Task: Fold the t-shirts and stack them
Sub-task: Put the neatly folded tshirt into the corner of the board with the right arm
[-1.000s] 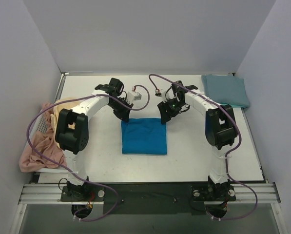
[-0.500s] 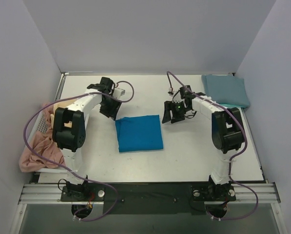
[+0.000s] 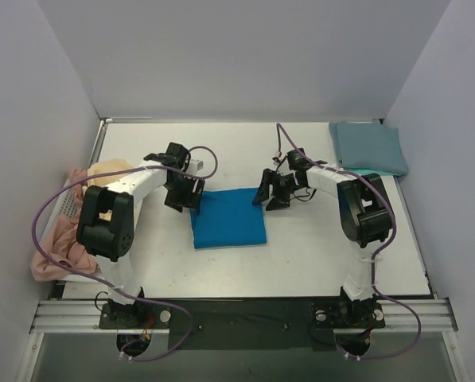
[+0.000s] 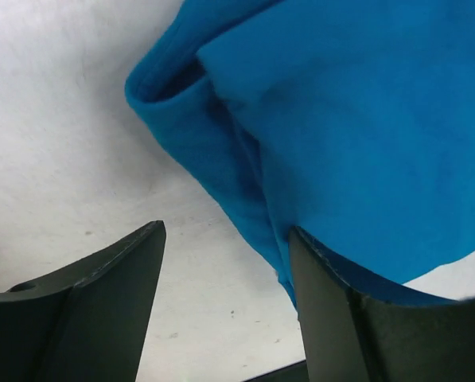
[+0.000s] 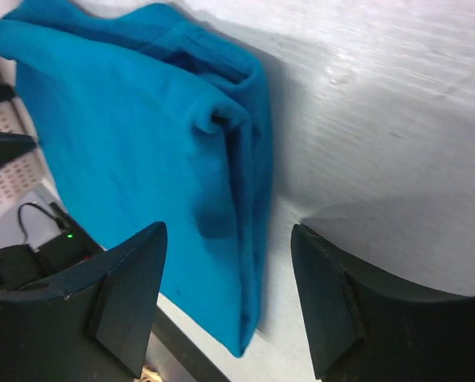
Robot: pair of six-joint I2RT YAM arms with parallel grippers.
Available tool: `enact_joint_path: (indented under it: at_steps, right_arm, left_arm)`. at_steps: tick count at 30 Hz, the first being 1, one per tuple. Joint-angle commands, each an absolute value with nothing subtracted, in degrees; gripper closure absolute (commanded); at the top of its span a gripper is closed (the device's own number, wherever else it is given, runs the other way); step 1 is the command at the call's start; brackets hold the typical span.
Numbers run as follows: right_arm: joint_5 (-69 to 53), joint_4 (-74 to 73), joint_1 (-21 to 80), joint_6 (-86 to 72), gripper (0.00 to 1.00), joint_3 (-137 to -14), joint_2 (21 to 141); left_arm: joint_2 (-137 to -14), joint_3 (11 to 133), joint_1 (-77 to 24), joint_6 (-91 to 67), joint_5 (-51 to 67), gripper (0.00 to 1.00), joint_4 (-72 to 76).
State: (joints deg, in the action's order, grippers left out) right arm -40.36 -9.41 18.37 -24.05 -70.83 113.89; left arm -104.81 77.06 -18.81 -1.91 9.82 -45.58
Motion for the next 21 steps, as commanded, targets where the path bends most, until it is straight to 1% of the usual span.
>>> enact_joint_path:
  at_steps: [1, 3, 4, 7, 9, 10, 11, 13, 17, 19, 21]
  right_arm:
    - [-44.6, -6.9, 19.9, -28.8, 0.41, -69.7, 118.6]
    - [-45.6, -6.2, 20.7, -29.3, 0.41, -69.9, 119.9]
    - [-46.5, -5.9, 21.1, -29.6, 0.42, -69.7, 120.3]
    - [-47.4, -3.0, 21.3, -31.9, 0.45, -67.8, 121.7]
    - [-48.0, -0.6, 20.9, -33.7, 0.48, -66.4, 122.3]
    - [-48.6, 1.7, 20.5, -34.9, 0.50, -66.0, 122.4]
    - [-49.0, 2.1, 20.3, -35.3, 0.50, -65.7, 122.9]
    - [-49.5, 2.0, 20.2, -35.8, 0.52, -66.4, 123.7]
    - [-50.6, 2.1, 20.4, -35.9, 0.57, -67.8, 125.2]
    - [-51.1, 2.2, 20.4, -36.0, 0.65, -68.1, 125.4]
    - [-51.6, 2.2, 20.1, -36.0, 0.77, -68.6, 125.6]
  left_arm:
    - [-106.6, 74.1, -16.3, -9.7, 15.2, 0.26, -40.9]
    - [-108.2, 73.2, -16.2, -11.9, 17.1, 0.26, -37.6]
    - [-109.1, 73.0, -16.2, -12.7, 17.6, 0.29, -37.0]
    - [-110.2, 71.7, -15.7, -13.3, 17.4, 0.70, -35.9]
    - [-110.4, 71.5, -14.9, -13.2, 17.7, 0.87, -35.5]
    - [-110.6, 71.5, -14.7, -13.2, 17.7, 0.90, -35.5]
    - [-110.7, 71.5, -14.7, -13.0, 18.0, 0.96, -35.3]
    - [-111.0, 71.2, -14.7, -13.0, 18.7, 1.00, -35.2]
    - [-110.9, 71.1, -14.7, -13.2, 18.7, 1.00, -34.9]
    - [-111.0, 71.1, -14.7, -13.1, 18.7, 1.00, -34.8]
    - [-111.2, 71.3, -14.7, -12.9, 19.2, 1.00, -34.6]
